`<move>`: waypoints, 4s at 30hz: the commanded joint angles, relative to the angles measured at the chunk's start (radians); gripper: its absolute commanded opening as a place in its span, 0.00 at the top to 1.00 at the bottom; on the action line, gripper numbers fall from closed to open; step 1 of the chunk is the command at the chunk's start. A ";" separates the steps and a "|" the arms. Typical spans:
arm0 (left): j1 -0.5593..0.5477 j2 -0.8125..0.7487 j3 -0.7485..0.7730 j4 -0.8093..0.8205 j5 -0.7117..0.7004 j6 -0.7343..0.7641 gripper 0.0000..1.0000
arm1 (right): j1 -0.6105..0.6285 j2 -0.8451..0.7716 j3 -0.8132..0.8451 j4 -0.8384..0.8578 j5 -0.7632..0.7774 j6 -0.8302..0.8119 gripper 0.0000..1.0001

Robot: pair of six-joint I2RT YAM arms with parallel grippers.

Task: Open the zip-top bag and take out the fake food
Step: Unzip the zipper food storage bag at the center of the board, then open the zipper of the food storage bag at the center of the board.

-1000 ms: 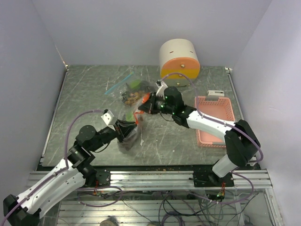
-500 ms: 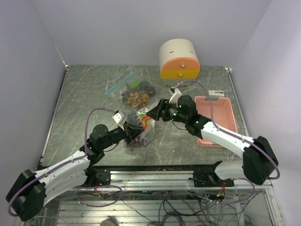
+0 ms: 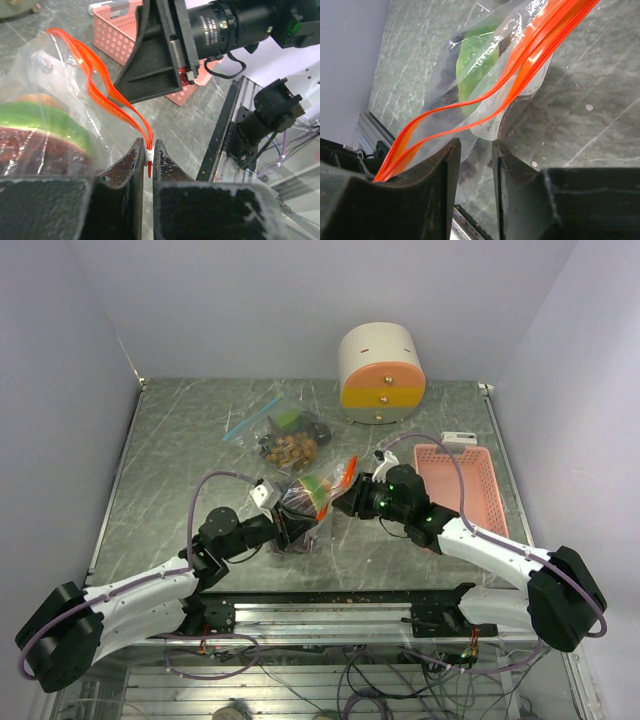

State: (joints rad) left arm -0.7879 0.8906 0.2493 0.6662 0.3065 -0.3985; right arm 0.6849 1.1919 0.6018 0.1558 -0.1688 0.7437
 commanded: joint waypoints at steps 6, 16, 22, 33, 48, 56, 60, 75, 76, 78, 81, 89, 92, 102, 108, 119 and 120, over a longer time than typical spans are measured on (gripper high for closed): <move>-0.115 0.079 0.001 0.104 -0.090 0.018 0.83 | 0.004 -0.056 -0.031 -0.008 0.059 0.031 0.82; -0.178 0.130 0.037 0.088 -0.151 0.053 0.82 | 0.002 -0.175 -0.071 -0.043 0.191 0.085 0.42; -0.209 0.152 0.057 0.088 -0.170 0.060 0.81 | 0.002 -0.126 -0.095 -0.007 0.172 0.104 0.53; -0.222 0.135 0.056 0.078 -0.229 0.067 0.37 | 0.002 -0.148 -0.107 -0.006 0.182 0.089 0.95; -0.221 0.263 0.300 -0.192 -0.547 -0.050 0.01 | 0.002 -0.235 -0.088 -0.087 0.248 0.032 0.59; -0.225 0.430 0.424 -0.268 -0.595 -0.114 0.08 | 0.001 -0.328 -0.120 -0.183 0.341 0.046 0.58; -0.239 0.431 0.424 -0.285 -0.632 -0.112 0.10 | -0.008 -0.339 -0.142 -0.206 0.358 0.048 0.60; -0.331 0.413 0.394 -0.320 -0.721 -0.133 0.09 | -0.172 -0.322 -0.255 -0.076 0.115 0.024 0.61; -0.337 0.418 0.397 -0.324 -0.729 -0.135 0.09 | -0.171 -0.316 -0.254 -0.070 0.106 0.021 0.62; -0.347 0.429 0.408 -0.338 -0.747 -0.142 0.09 | -0.171 -0.304 -0.254 -0.054 0.089 0.019 0.62; -0.359 0.441 0.419 -0.349 -0.759 -0.145 0.07 | -0.172 -0.294 -0.264 -0.015 0.061 0.019 0.64; -0.392 0.455 0.420 -0.345 -0.793 -0.136 0.04 | -0.171 -0.238 -0.293 0.108 -0.052 0.028 0.73; -0.418 0.466 0.426 -0.350 -0.829 -0.125 0.04 | -0.172 -0.231 -0.288 0.129 -0.072 0.028 0.76; -0.502 0.536 0.496 -0.363 -0.917 -0.100 0.07 | -0.170 -0.266 -0.293 0.193 -0.144 0.076 0.91; -0.510 0.579 0.536 -0.399 -0.943 -0.112 0.10 | -0.167 -0.263 -0.304 0.225 -0.171 0.099 1.00; -0.510 0.671 0.638 -0.520 -1.014 -0.142 0.28 | -0.166 -0.285 -0.300 0.236 -0.211 0.119 1.00; -0.510 0.677 0.646 -0.531 -1.021 -0.145 0.34 | -0.167 -0.289 -0.300 0.239 -0.216 0.123 1.00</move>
State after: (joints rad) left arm -1.2930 1.5444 0.8356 0.2054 -0.6502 -0.5251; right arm 0.5175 0.9272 0.3008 0.3557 -0.3431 0.8497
